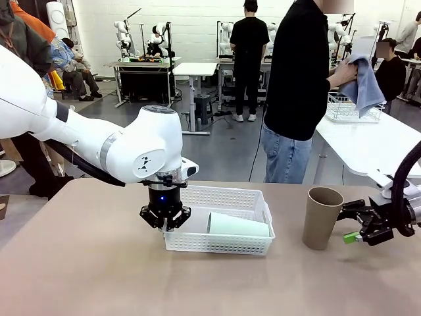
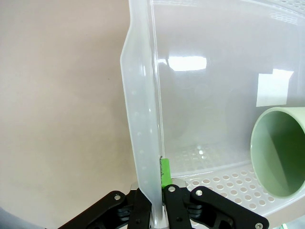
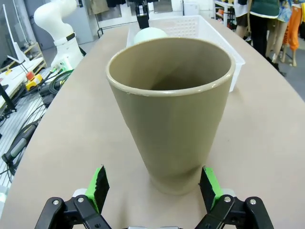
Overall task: Clean and organize the cups into the basket.
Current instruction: Pick up the Reusable plastic cup from the right side of the table and stack it inside the Organizing basket in the center of the table.
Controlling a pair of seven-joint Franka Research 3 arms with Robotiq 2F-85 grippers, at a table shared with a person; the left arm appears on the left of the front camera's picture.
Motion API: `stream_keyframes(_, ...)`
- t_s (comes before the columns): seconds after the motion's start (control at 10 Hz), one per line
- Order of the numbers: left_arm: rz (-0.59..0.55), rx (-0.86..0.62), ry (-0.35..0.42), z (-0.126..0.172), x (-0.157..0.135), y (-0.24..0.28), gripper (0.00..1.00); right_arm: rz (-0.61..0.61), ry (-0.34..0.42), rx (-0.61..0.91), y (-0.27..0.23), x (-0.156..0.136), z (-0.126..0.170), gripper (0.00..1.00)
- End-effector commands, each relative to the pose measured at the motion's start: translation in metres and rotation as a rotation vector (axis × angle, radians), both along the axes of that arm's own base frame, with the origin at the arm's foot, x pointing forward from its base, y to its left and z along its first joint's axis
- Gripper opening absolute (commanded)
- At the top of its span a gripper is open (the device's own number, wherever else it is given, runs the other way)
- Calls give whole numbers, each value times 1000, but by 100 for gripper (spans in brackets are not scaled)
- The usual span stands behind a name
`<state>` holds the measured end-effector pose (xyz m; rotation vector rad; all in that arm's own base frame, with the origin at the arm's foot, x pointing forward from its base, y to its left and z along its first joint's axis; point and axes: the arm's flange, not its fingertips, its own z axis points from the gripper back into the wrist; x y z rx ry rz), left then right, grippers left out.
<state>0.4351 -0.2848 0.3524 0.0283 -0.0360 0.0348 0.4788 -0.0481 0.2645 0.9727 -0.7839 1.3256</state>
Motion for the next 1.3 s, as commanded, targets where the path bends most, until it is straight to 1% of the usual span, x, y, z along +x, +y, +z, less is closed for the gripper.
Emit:
stream_keyframes(0.0,-1,5,2,-2,-1,0,0,8,-2,-26,3,11,-10,100)
stream_keyframes(0.5,-1,5,2,-2,-1,0,0,25,-15,-1,19,27,-20,100)
stream_keyframes(0.7,-1,5,2,-2,-1,0,0,40,-29,10,26,28,-18,100)
stream_keyframes(1.2,-1,5,2,-2,-1,0,0,88,-31,37,51,31,-16,100)
